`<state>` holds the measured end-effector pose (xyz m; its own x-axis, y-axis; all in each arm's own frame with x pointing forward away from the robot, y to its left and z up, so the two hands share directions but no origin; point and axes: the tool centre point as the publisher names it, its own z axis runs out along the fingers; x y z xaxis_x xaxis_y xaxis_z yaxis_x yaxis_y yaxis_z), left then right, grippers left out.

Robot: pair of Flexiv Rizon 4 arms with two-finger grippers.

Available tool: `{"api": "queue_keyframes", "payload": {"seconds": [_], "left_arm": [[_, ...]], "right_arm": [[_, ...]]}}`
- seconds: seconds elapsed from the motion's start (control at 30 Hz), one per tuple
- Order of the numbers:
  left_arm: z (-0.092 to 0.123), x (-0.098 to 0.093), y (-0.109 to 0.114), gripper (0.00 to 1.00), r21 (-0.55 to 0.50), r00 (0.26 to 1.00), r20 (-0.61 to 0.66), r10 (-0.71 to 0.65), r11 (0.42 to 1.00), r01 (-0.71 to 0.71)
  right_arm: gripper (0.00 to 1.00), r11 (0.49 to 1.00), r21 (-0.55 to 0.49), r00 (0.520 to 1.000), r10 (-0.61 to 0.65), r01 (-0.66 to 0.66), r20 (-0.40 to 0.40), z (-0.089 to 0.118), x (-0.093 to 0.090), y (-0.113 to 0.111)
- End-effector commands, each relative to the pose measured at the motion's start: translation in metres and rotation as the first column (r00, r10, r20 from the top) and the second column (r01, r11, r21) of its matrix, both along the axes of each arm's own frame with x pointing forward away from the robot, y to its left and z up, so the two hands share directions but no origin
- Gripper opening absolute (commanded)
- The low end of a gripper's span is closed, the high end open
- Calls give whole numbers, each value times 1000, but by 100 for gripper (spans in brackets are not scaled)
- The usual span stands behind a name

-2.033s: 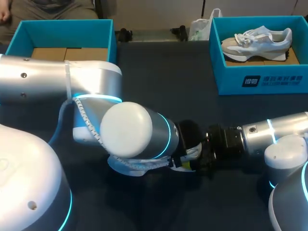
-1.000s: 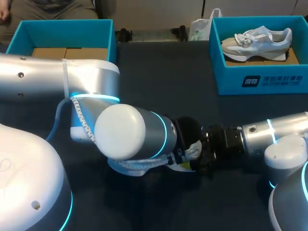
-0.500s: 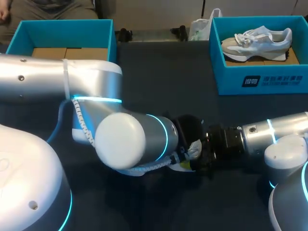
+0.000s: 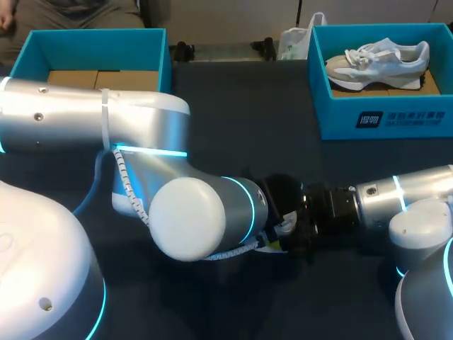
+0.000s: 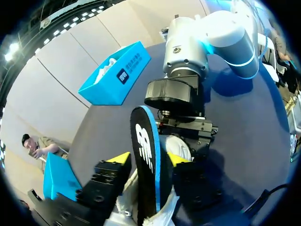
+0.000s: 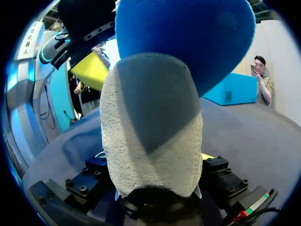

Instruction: Take the shoe out of the shoebox, open the shoe tongue, remove and reinsert the insole, then place the shoe into the shoebox

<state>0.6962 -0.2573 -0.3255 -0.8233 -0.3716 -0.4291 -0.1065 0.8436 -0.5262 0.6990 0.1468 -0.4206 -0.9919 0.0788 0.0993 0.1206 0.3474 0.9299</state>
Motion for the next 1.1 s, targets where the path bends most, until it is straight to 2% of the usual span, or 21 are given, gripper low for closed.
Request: {"api": "queue_keyframes", "payload": {"seconds": [0.03,0.43,1.1], "left_arm": [[-2,-7,5,63,-8,1000,5,10,1000,-10],[-8,-8,9,56,-28,998,23,66,997,-65],[-22,-1,13,58,-43,988,97,123,992,-119]], "right_arm": [[0,1000,-4,1000,-1,1,-1,1,-1,1],[0,1000,-4,1000,-1,1,-1,1,-1,1],[0,1000,-4,1000,-1,1,-1,1,-1,1]]}}
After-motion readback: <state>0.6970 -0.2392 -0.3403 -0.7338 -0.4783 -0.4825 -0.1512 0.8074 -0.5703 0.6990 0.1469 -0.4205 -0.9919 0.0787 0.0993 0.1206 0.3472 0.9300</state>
